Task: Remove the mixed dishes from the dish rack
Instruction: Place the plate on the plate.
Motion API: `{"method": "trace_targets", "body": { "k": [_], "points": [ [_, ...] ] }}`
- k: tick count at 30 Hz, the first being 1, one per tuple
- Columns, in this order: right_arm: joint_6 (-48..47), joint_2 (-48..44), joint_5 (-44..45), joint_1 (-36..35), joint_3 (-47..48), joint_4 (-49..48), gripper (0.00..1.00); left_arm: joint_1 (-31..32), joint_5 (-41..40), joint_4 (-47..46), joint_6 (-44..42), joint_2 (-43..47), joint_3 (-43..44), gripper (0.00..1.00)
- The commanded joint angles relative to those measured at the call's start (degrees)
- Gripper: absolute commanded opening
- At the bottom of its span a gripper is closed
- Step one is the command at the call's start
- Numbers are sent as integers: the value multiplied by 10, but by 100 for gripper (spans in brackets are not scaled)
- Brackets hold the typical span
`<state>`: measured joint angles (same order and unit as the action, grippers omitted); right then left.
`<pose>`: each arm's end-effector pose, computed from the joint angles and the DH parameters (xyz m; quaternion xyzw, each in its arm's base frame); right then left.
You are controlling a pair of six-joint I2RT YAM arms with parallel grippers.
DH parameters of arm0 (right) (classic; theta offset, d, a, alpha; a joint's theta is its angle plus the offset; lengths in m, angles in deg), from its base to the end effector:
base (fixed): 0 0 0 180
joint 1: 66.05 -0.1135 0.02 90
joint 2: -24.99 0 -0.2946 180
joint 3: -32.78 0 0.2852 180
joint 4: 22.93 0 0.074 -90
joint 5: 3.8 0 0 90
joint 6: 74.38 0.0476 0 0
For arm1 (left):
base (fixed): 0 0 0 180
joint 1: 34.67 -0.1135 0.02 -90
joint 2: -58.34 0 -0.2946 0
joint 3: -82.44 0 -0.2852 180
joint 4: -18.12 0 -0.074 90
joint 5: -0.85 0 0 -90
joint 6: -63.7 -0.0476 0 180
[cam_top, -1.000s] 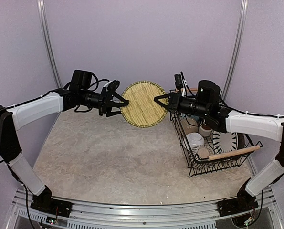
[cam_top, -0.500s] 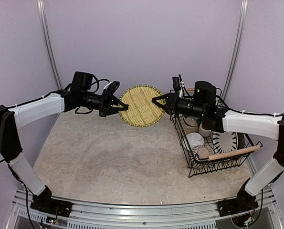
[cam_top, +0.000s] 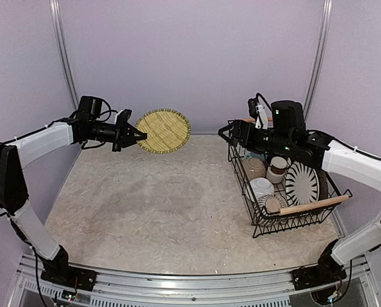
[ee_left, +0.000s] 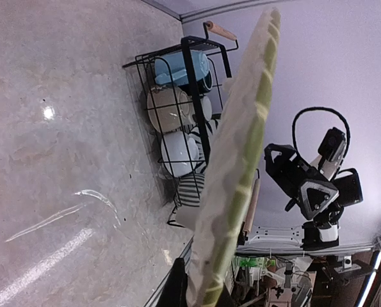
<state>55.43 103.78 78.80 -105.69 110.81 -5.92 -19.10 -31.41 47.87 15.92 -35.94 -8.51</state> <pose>0.2759 0.2365 0.3617 -0.0368 0.8062 0.4160 0.4191 0.3817 -0.1481 0.3243 0.0380 0.8072 -0.5704 0.1472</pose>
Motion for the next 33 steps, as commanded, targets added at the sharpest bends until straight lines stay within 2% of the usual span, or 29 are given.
{"method": "trace_targets", "body": {
  "k": [1,10,26,31,33],
  "points": [
    [-51,-62,103,-1,5,114,91,-63,-16,24,2,-20,22,0],
    [-73,-132,168,1,-21,151,92,-195,-60,71,-5,-121,46,0],
    [-91,-174,192,5,-47,170,92,-224,-117,115,-54,-261,96,1],
    [-91,-188,198,6,-58,174,92,-225,-122,122,-57,-280,105,11],
    [-91,-193,202,6,-60,178,92,-226,-131,127,-60,-284,109,24]
  ]
}}
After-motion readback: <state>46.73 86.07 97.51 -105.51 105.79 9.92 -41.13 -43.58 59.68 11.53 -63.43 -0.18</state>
